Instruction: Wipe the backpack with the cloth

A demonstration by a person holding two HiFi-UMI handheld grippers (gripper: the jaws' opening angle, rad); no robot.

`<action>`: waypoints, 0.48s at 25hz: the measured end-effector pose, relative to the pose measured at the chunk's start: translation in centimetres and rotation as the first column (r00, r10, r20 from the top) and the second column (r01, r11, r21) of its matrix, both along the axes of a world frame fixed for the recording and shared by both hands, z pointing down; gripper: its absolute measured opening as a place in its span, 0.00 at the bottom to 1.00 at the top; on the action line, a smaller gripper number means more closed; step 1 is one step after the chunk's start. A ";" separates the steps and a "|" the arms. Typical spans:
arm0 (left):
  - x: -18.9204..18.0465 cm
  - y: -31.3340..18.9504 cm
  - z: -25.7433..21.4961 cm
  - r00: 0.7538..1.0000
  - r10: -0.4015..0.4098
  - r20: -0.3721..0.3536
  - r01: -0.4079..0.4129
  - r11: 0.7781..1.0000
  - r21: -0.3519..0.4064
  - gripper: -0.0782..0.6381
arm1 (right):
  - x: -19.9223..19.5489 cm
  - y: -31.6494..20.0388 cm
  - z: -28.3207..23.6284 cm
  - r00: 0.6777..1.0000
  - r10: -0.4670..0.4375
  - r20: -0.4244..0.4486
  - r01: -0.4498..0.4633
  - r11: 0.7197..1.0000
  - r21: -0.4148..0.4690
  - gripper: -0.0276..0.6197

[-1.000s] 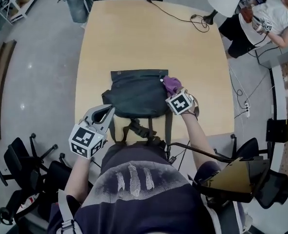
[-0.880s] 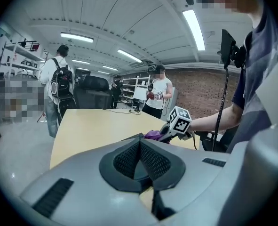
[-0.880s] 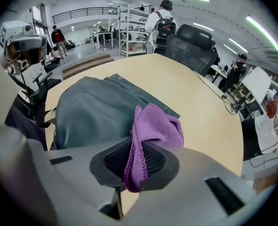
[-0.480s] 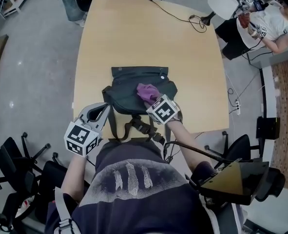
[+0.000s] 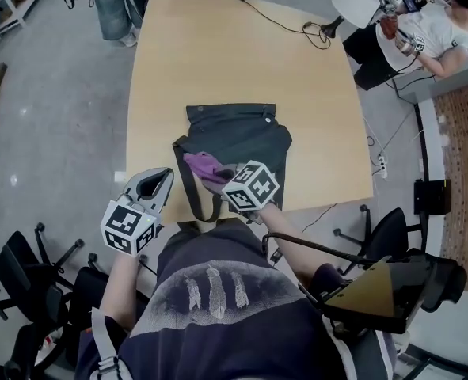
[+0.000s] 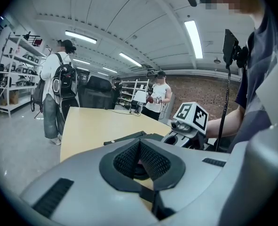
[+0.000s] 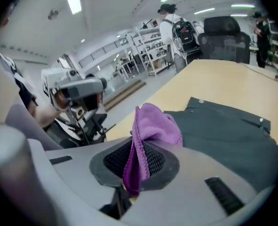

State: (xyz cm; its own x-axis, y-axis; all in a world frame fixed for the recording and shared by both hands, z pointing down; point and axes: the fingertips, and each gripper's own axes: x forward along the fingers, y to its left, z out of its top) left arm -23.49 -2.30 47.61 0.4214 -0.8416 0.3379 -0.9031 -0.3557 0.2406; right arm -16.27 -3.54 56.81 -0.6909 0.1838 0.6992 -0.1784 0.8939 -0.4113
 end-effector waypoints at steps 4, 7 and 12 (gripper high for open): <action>-0.4 0.8 0.4 1.000 0.018 -0.015 -0.018 1.000 -0.002 0.12 | -0.4 0.1 -6.3 0.962 0.126 0.240 -0.116 0.992 -0.057 0.09; 0.2 0.3 0.0 0.999 0.048 -0.012 -0.048 0.999 0.015 0.12 | 1.1 -1.3 -11.6 0.903 0.193 0.385 -0.206 0.979 -0.009 0.09; 1.7 1.0 -2.0 0.999 0.032 0.007 -0.032 0.998 0.056 0.12 | 3.8 -2.6 -17.9 0.806 0.248 0.538 -0.323 0.945 0.048 0.09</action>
State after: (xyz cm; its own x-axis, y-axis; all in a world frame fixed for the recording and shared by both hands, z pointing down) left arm -21.78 -1.30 45.59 0.4465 -0.8453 0.2934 -0.8925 -0.3972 0.2136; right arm -12.43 -6.17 38.90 -0.9631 -0.1458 0.2260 -0.2281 0.8881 -0.3990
